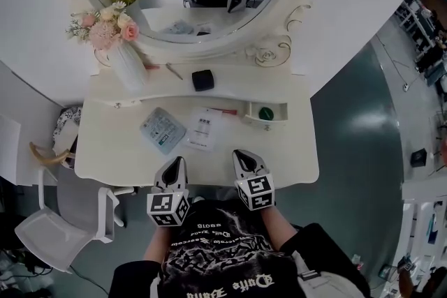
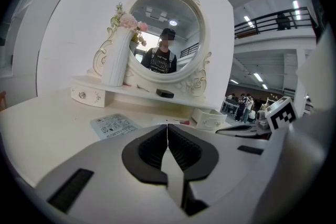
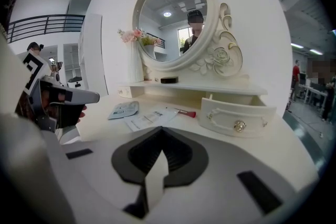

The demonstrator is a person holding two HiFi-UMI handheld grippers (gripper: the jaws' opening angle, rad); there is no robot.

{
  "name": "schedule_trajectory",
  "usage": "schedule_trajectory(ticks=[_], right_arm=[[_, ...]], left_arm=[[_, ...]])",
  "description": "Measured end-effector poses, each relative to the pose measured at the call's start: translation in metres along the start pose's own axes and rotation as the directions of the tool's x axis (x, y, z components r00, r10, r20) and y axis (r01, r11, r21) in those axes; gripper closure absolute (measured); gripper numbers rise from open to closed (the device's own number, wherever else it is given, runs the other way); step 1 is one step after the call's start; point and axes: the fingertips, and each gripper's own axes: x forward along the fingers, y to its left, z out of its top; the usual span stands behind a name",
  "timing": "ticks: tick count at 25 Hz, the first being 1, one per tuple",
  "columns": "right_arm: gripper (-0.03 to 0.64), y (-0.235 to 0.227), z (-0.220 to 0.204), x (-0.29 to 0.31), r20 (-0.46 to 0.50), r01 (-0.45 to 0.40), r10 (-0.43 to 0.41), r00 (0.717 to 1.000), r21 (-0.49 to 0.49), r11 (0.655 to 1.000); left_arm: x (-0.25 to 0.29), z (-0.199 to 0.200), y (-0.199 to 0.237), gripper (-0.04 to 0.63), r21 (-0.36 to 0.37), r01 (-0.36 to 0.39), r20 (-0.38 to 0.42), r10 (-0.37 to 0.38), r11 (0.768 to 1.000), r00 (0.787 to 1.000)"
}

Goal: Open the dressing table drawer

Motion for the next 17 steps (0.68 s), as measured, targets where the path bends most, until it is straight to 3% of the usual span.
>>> schedule_trajectory(ticks=[17], right_arm=[[0.607,0.0025,-0.0036,-0.0082,-0.003,-0.003,0.003,1.0,-0.012,1.0]], left_arm=[[-0.0068,0.0003,-0.0058,0.578,0.006,0.004,0.011,-0.004,1.0,1.0]])
